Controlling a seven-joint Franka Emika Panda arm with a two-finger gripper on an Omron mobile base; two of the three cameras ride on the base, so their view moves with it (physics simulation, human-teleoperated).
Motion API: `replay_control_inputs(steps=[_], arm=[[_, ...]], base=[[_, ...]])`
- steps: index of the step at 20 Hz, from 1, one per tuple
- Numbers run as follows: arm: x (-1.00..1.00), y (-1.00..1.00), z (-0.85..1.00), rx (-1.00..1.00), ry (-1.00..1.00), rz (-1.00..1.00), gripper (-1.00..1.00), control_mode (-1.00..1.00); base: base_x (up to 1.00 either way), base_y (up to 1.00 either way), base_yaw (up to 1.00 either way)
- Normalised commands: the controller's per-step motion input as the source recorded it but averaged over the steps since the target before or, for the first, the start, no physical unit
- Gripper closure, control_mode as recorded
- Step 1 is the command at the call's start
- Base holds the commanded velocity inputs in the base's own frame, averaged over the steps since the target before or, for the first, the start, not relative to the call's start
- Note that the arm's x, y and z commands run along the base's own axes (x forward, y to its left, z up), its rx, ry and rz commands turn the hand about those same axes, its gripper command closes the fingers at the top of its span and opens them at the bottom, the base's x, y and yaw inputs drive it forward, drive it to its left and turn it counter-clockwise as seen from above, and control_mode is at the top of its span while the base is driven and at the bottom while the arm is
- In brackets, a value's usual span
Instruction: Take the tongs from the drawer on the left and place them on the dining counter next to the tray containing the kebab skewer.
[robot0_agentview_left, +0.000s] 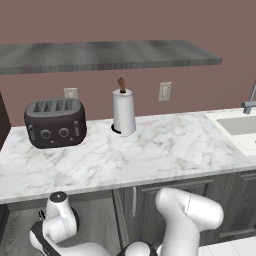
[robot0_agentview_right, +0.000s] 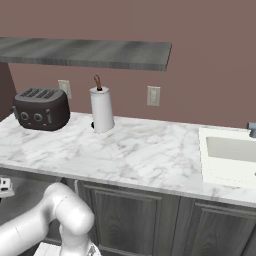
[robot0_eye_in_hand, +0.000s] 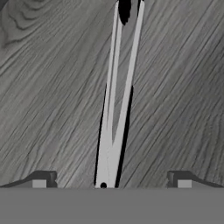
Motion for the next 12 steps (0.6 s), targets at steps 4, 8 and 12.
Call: replay_control_inputs(steps=[4, 8, 12], arm=[[0.02, 0.11, -0.31, 0.0, 0.0, 0.0, -1.0, -1.0], [0.0, 0.11, -0.31, 0.0, 0.0, 0.0, -1.0, -1.0], [0.0, 0.09, -0.31, 0.0, 0.0, 0.0, -1.0, -1.0]], base=[[0.0, 0.0, 0.0], [0.0, 0.0, 0.0], [0.0, 0.0, 0.0]])
